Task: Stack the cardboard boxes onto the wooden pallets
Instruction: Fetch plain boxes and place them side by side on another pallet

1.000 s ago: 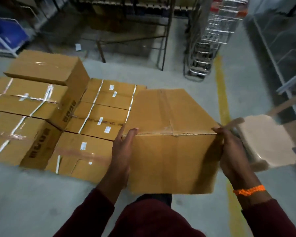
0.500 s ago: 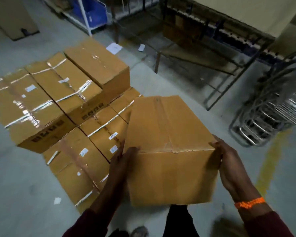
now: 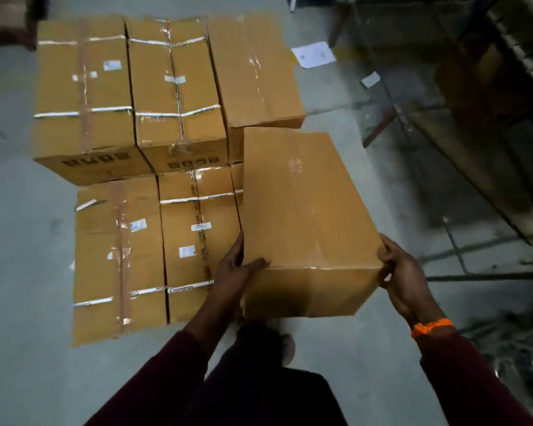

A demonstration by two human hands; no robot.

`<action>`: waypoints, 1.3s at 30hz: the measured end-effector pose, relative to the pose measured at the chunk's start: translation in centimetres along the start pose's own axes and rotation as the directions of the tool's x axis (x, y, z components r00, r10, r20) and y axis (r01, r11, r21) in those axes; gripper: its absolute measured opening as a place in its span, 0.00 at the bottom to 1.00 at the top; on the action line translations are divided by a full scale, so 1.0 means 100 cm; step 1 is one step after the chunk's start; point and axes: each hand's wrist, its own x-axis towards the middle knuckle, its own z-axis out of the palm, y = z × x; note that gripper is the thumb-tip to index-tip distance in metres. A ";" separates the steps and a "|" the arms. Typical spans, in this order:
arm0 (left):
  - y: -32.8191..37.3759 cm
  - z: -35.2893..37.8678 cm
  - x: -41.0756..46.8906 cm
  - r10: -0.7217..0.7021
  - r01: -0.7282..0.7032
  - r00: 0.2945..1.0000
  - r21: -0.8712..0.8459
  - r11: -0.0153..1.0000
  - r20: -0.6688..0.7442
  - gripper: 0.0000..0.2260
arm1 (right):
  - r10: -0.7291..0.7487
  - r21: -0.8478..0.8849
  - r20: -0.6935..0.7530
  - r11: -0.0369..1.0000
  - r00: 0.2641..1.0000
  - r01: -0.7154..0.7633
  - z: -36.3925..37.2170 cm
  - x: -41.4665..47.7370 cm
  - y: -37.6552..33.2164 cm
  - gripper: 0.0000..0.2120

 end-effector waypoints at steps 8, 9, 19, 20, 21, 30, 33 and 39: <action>-0.095 0.060 0.072 -0.025 0.018 0.993 -0.068 0.998 -0.118 0.33 | 0.102 -0.053 0.062 0.994 0.993 -0.098 -0.026 0.123 0.089 0.31; -0.106 0.067 0.075 -0.057 0.042 0.986 -0.099 0.994 -0.155 0.34 | 0.094 -0.062 0.047 0.994 0.994 -0.091 -0.029 0.127 0.099 0.30; -0.160 0.099 0.085 -0.085 0.061 0.889 -0.067 0.996 -0.450 0.35 | 0.119 0.031 0.123 0.992 0.985 -0.124 -0.044 0.142 0.135 0.34; -0.164 0.102 0.085 -0.075 0.055 0.880 -0.055 0.997 -0.470 0.35 | 0.116 0.030 0.128 0.992 0.985 -0.121 -0.045 0.144 0.134 0.34; -0.167 0.104 0.083 -0.060 0.046 0.873 -0.041 0.998 -0.484 0.35 | 0.114 0.032 0.136 0.992 0.984 -0.119 -0.047 0.146 0.134 0.34; -0.176 0.097 0.099 0.009 -0.030 0.873 -0.035 0.999 -0.487 0.33 | 0.100 0.056 0.195 0.992 0.976 -0.113 -0.043 0.168 0.152 0.33; -0.178 0.090 0.105 0.015 -0.034 0.876 -0.031 0.999 -0.481 0.33 | 0.097 0.064 0.196 0.992 0.976 -0.111 -0.040 0.172 0.159 0.33; -0.183 0.086 0.118 0.033 -0.035 0.900 0.005 0.999 -0.435 0.34 | 0.071 0.050 0.158 0.996 0.985 -0.079 -0.037 0.184 0.156 0.35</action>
